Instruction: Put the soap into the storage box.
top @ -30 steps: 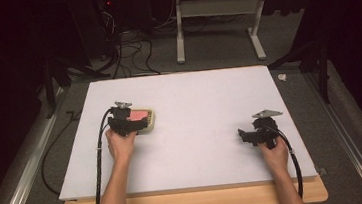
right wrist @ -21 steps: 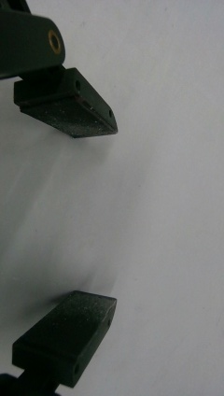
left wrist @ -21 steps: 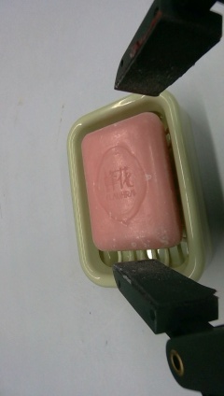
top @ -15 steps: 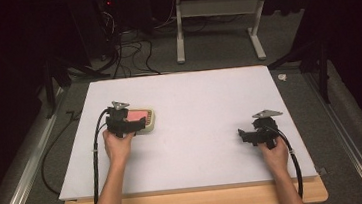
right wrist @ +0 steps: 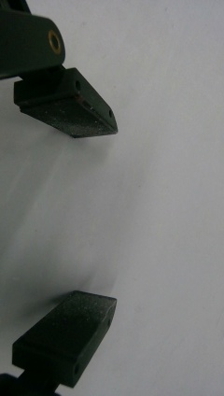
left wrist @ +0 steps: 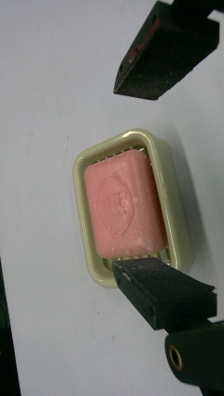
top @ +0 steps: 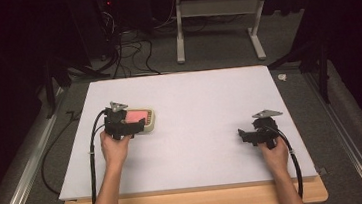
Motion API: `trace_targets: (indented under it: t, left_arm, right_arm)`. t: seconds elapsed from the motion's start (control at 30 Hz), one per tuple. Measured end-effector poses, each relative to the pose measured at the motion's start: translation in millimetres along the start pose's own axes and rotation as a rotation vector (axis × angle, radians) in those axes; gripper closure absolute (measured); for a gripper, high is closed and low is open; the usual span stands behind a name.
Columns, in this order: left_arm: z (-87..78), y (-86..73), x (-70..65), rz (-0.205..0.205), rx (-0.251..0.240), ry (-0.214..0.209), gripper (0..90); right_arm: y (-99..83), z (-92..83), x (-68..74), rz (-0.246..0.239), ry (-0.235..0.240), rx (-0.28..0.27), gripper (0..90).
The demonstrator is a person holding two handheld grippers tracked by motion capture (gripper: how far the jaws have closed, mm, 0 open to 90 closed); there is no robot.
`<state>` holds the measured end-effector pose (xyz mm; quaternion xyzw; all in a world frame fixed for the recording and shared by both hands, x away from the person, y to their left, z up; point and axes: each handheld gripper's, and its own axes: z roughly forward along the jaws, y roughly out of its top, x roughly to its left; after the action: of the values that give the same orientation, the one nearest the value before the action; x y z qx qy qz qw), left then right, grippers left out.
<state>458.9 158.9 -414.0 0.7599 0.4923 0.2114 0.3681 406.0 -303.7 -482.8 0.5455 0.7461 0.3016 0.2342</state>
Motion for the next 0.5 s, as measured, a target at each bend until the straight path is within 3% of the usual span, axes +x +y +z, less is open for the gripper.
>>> trace_targets:
  t: [0.5]
  left_arm:
    - [-20.4,-6.9,-7.1,0.011,-0.039,-0.063,14.2]
  right_arm:
    - [0.0,0.0,0.2,0.001,0.000,-0.001,15.4]
